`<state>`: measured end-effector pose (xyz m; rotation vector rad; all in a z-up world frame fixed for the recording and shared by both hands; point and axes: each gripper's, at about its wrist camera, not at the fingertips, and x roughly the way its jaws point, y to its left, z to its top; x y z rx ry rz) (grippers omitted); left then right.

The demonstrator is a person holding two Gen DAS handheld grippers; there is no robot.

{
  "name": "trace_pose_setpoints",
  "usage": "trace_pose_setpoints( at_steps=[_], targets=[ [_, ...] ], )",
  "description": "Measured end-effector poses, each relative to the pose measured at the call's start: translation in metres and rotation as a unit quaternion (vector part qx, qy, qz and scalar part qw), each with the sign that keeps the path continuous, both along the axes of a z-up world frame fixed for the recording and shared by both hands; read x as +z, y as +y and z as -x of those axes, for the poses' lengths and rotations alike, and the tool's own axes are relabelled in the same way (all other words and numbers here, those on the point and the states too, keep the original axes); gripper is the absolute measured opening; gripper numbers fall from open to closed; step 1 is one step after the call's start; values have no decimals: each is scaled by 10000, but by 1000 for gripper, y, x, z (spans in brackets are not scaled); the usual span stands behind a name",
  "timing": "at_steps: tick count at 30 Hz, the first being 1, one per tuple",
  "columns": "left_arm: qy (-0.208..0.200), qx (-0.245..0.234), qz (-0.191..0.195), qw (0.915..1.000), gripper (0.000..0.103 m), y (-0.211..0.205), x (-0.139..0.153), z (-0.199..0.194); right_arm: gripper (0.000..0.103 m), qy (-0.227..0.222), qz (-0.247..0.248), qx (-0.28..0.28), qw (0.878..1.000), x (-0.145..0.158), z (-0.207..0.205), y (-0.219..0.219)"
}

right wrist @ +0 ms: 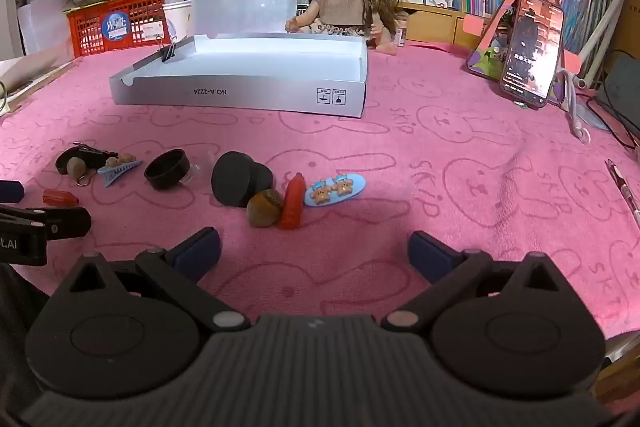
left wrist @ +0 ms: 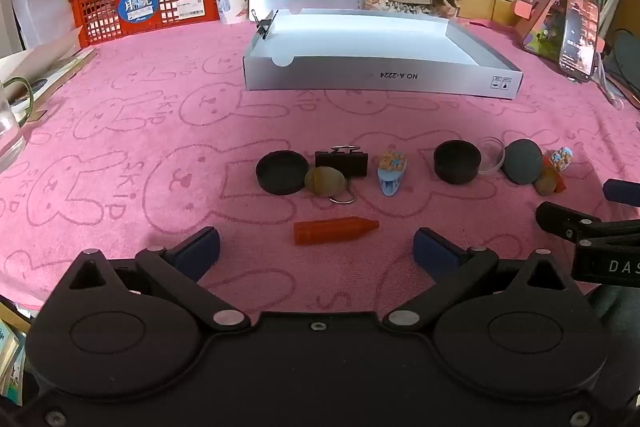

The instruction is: Organize rigid objects

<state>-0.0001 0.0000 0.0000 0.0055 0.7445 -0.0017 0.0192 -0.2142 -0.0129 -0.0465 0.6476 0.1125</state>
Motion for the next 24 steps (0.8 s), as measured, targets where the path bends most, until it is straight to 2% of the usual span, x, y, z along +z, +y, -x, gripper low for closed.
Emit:
trace_pose_setpoints(
  at_steps=[24],
  targets=[
    [21, 1, -5, 10000, 103, 0, 0, 0, 103, 45, 3, 3, 10000, 0, -1, -1]
  ],
)
